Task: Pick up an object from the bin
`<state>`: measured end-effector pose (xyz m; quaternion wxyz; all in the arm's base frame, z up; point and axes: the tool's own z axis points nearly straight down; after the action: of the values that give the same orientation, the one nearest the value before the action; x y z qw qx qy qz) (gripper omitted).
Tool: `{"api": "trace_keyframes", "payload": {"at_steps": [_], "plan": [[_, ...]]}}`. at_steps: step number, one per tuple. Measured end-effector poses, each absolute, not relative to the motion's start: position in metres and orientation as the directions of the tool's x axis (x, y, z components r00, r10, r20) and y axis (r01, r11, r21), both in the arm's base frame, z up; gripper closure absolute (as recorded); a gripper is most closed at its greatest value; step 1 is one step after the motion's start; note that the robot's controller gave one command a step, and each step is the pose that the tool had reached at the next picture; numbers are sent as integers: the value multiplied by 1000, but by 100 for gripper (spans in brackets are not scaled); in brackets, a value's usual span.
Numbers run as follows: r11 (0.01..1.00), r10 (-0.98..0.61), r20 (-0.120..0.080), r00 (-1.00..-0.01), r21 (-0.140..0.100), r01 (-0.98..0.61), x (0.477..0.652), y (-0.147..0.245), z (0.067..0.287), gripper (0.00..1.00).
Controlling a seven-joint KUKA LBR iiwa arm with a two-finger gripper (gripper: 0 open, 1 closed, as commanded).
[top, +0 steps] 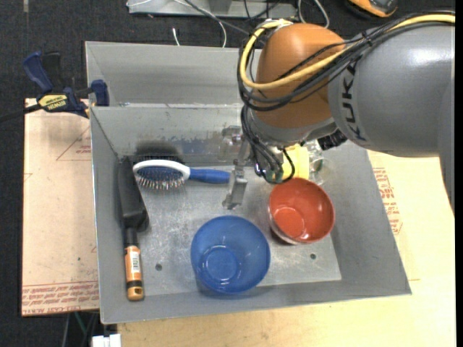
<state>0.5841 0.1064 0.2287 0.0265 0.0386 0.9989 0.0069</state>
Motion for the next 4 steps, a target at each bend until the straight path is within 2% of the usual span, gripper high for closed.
{"api": "trace_keyframes", "payload": {"at_steps": [1, 2, 3, 4], "plan": [[999, -31, 19, -999, 8, -31, 492, 128, 171, 0], [993, 120, -65, -991, 20, 119, 597, 91, 188, 0], [992, -127, -10, -992, 14, -128, 506, 103, 112, 0], [997, 74, -50, -996, 18, 73, 557, 71, 142, 0]]}}
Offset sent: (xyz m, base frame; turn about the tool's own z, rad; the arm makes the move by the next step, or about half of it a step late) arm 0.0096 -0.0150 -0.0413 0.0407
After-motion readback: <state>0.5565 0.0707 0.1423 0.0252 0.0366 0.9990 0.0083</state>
